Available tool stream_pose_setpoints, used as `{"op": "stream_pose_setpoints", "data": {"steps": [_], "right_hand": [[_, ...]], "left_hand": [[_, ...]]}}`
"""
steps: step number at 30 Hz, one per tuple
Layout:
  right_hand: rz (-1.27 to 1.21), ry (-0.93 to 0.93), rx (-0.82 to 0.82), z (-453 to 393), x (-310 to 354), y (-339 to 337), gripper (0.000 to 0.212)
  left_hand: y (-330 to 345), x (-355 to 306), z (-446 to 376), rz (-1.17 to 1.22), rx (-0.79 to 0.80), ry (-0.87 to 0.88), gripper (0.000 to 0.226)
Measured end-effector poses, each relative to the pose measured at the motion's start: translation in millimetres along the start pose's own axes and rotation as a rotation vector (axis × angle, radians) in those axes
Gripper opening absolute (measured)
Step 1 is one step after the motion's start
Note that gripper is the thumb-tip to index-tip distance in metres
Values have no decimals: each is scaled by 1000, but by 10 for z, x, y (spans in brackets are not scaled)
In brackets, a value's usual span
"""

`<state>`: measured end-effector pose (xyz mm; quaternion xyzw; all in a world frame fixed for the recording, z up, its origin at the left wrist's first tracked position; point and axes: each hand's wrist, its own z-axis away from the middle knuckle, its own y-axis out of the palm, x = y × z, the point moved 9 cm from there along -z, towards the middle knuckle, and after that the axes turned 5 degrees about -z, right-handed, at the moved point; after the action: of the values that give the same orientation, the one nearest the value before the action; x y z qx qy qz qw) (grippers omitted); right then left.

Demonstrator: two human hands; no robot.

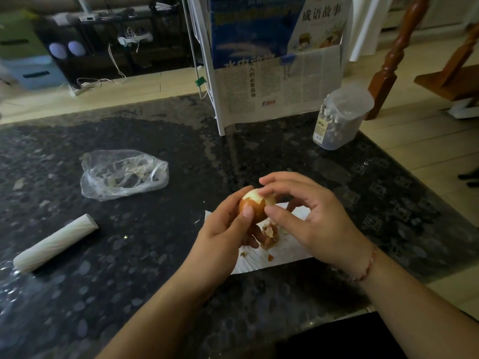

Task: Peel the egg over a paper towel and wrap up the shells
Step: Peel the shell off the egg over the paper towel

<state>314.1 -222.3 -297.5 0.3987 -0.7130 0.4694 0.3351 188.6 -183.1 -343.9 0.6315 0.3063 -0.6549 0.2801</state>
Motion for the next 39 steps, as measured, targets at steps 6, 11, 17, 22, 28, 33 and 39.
{"op": "stream_pose_setpoints", "data": {"steps": [6, 11, 17, 22, 28, 33, 39], "right_hand": [[160, -66, -31, -12, 56, -31, 19], [220, -96, -35, -8, 102, -13, 10], [224, -112, -26, -9, 130, 42, 8], [241, -120, -19, -9, 135, 81, 8], [300, -141, -38, -8, 173, 67, 6], [267, -158, -39, -2, 200, 60, 9], [133, -166, -40, 13, 211, 45, 13]], "left_hand": [[-45, 26, -6, -81, -53, -18, 50], [-70, 53, -6, -133, -76, -42, 55], [-53, 17, -19, -140, -89, -27, 43], [-38, 56, -30, 8, -115, -89, 29], [-32, 71, -38, 99, -112, -112, 30], [-98, 126, -59, 201, -131, -170, 32], [-116, 124, -73, 233, -137, -170, 34]]}}
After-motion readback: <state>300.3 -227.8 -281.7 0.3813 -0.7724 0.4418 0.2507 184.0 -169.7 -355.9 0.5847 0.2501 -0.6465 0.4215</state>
